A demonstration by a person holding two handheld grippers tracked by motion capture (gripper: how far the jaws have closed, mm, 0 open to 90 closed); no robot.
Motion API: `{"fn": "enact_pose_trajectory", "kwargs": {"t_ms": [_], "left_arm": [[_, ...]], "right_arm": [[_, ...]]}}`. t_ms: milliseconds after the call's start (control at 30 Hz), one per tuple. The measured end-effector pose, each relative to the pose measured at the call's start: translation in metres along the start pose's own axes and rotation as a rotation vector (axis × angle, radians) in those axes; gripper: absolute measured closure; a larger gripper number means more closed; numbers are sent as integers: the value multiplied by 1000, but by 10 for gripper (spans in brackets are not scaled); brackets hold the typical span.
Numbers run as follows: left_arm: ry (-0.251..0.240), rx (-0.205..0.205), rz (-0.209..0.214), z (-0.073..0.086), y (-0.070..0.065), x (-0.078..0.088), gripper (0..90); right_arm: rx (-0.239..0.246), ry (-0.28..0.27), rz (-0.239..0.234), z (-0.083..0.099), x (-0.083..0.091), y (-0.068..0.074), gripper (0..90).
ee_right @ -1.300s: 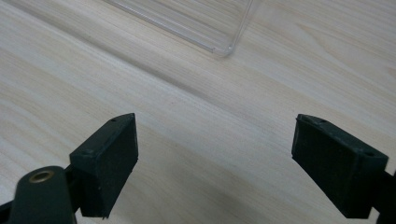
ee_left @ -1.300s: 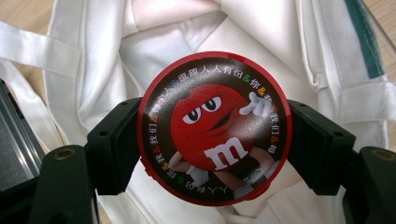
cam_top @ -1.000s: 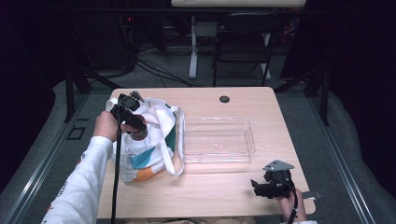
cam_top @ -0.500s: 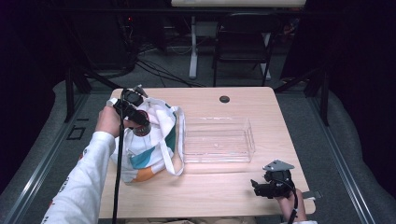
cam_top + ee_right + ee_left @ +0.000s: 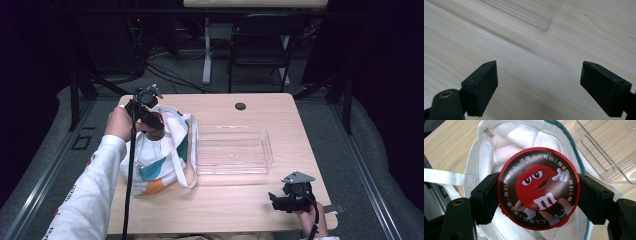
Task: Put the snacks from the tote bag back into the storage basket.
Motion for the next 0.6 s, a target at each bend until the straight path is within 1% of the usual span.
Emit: {"fn": "enact_pose_trajectory", "kwargs": {"t_ms": [100, 167, 233, 267, 400, 600], "left_arm": [[3, -7, 3, -3, -3, 2, 260], [-4, -18, 4, -6, -5, 3, 260], [-7, -18, 4, -8, -8, 4, 260], [-8, -27, 3, -9, -8, 5, 260], [-12, -36, 10, -13, -12, 7, 259], [-19, -59, 15, -21, -23, 10, 259]], "right_arm": [[-1, -1, 2, 0, 0, 0, 140], [-1, -1, 1, 0, 0, 0, 140], [-1, -1, 2, 0, 0, 0, 140], [-1, -2, 2, 0, 0, 0, 140], [-1, -2, 2, 0, 0, 0, 140], [1, 0, 3, 0, 0, 0, 140]]}}
Point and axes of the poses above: each handheld gripper's, and its own axes: x roughly backward along the jaws, z roughly out of its underside, y roughly to its left, the point moved 6 cm from there along -x, roughly forward along the jaws, and after that the axes turned 10 degrees about x, right-handed, at the moved point
